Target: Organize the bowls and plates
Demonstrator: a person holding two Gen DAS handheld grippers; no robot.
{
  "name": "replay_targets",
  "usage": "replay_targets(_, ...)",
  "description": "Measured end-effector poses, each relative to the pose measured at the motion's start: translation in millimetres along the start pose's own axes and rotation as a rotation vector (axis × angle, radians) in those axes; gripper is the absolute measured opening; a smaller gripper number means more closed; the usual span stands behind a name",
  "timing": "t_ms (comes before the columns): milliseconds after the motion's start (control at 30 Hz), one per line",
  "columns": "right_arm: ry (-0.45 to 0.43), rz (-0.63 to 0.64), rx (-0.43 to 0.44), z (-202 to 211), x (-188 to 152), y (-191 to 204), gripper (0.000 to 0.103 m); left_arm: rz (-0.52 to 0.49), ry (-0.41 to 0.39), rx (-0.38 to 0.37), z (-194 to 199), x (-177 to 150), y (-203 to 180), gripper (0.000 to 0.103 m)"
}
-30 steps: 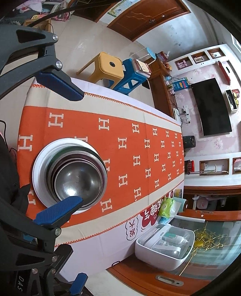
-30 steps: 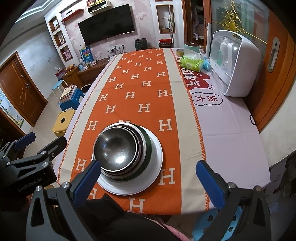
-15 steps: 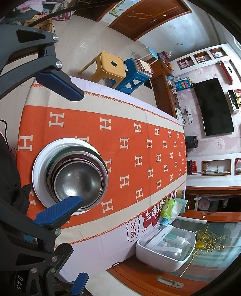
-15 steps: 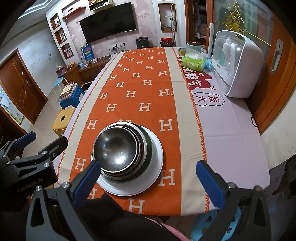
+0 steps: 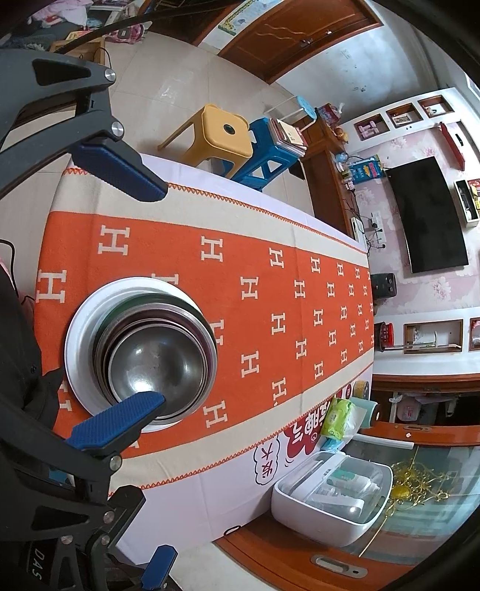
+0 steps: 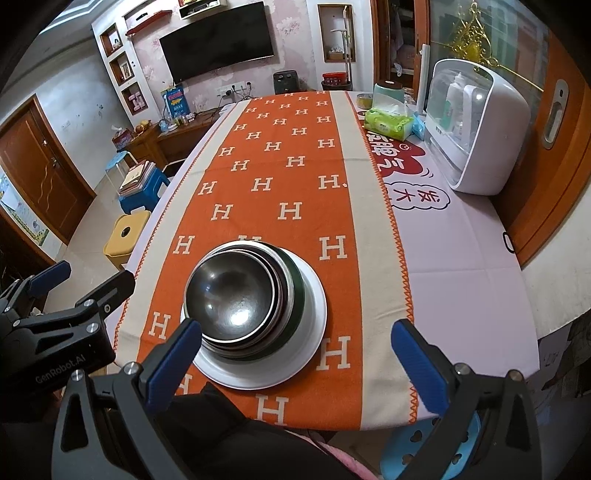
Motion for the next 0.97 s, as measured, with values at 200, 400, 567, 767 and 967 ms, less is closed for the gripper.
replay_targets(200,0.001,0.001,0.000,-1.5,-0.7,1.3,0.103,-0.001,0.000,-0.001,-0.2,0.5,0.3,0.102)
replay_targets(400,0.002,0.002,0.000,-1.5,-0.7,1.5,0.103,0.000,0.002,-0.001,-1.1,-1.7,1.1,0.102)
replay_targets(567,0.002,0.002,-0.001,-2.0,-2.1,2.3,0.103,0.000,0.001,0.000,-0.5,-0.7,1.2,0.102)
replay_targets(767,0.004,0.001,-0.001,-1.9,-2.0,2.5,0.103,-0.002,0.001,-0.001,-0.4,0.7,1.8,0.102)
replay_targets(967,0.004,0.002,-0.002,-1.8,-1.4,2.7,0.103,-0.003,0.002,-0.002,-1.0,0.8,2.2,0.102)
Point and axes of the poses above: each gripper's, at about its wrist camera, not at the fingertips, and z roughly against the way its jaws point, y to its left, x to its top, the point moved 1 cm from there along -z, roughly the way its jaws point, and after that the axes turned 6 degrees about y, right-handed, at the moved point
